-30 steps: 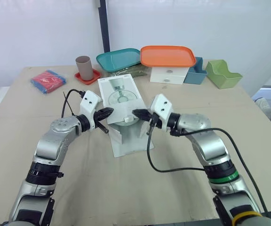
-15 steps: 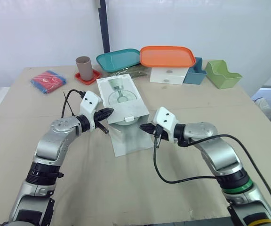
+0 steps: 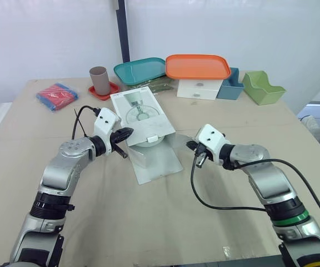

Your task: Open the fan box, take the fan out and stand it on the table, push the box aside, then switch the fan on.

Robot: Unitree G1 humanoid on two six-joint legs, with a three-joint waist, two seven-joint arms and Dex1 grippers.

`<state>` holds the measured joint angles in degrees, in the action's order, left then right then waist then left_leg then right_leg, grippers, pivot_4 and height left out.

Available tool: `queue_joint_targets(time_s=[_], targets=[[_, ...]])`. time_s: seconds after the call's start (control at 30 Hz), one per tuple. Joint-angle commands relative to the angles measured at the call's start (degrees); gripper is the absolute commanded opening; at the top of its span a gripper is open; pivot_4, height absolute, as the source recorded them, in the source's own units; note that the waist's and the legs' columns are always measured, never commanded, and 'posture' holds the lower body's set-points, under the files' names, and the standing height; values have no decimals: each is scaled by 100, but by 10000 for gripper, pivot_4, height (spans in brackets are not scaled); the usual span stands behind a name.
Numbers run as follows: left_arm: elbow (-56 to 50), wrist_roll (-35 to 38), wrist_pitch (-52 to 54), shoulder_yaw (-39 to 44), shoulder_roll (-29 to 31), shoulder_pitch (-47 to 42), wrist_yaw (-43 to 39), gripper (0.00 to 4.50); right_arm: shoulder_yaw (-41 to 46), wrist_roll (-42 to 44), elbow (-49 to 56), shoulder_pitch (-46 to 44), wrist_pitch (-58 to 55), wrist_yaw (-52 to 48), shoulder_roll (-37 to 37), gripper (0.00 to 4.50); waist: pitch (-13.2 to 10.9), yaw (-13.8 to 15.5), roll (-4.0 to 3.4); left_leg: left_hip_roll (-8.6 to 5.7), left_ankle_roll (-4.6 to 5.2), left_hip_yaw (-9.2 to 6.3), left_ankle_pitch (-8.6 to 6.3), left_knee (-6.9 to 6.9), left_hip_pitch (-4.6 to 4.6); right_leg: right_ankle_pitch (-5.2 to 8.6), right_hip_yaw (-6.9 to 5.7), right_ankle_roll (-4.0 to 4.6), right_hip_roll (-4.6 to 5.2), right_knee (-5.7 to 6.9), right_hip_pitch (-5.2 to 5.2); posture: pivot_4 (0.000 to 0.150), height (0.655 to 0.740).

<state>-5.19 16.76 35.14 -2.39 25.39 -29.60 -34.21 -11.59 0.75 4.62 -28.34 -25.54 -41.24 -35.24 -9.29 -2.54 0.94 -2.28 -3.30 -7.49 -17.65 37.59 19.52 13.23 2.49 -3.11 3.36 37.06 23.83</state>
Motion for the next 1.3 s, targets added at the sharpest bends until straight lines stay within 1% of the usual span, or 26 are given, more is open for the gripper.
queue_joint_targets(time_s=[0.03, 0.27, 0.47, 0.67, 0.97, 1.3], targets=[[11, -56, 79, -50, 23, 116, 5, 0, 122, -109, -206, -309, 413, 209, 177, 405, 0, -5, 0, 0, -1, 3, 0, 0, -1, 0, 2, 0, 0, 0, 0, 1500, 7400], [-10, -60, 87, -43, 23, 93, 21, 0, -1, -233, -697, -762, 729, 385, 661, 405, 1, -2, 2, 1, -20, 3, 11, 0, -2, -1, 3, 1, 0, 0, 0, 1500, 7400], [-62, -54, 99, 8, 67, 129, 27, 0, -152, -306, -858, -701, 882, 346, 918, 405, 2, -5, 3, 0, -20, 2, 11, 0, -1, -1, 3, 2, 0, 1, 1, 1500, 7400], [-106, -44, 111, 74, 147, 179, 12, 0, -256, -253, -761, -561, 942, 116, 975, 405, 2, -8, 2, 1, -20, 4, 11, 0, -2, -2, 4, 2, -1, 1, 1, 1500, 7400], [-157, 103, 83, 238, 502, 246, -334, 0, -344, -207, -369, -480, 832, -200, 1108, 405, 2, -23, 2, 5, -14, 10, 7, -1, -4, -3, 6, 4, -3, 2, 4, 1500, 7400], [-233, 310, 60, 352, 547, 213, -497, 0, -485, -139, -17, -515, 620, -495, 1197, 405, 2, -22, 2, 5, -11, 8, 6, -1, -2, -3, 6, 4, -3, 2, 7, 1500, 7400]])
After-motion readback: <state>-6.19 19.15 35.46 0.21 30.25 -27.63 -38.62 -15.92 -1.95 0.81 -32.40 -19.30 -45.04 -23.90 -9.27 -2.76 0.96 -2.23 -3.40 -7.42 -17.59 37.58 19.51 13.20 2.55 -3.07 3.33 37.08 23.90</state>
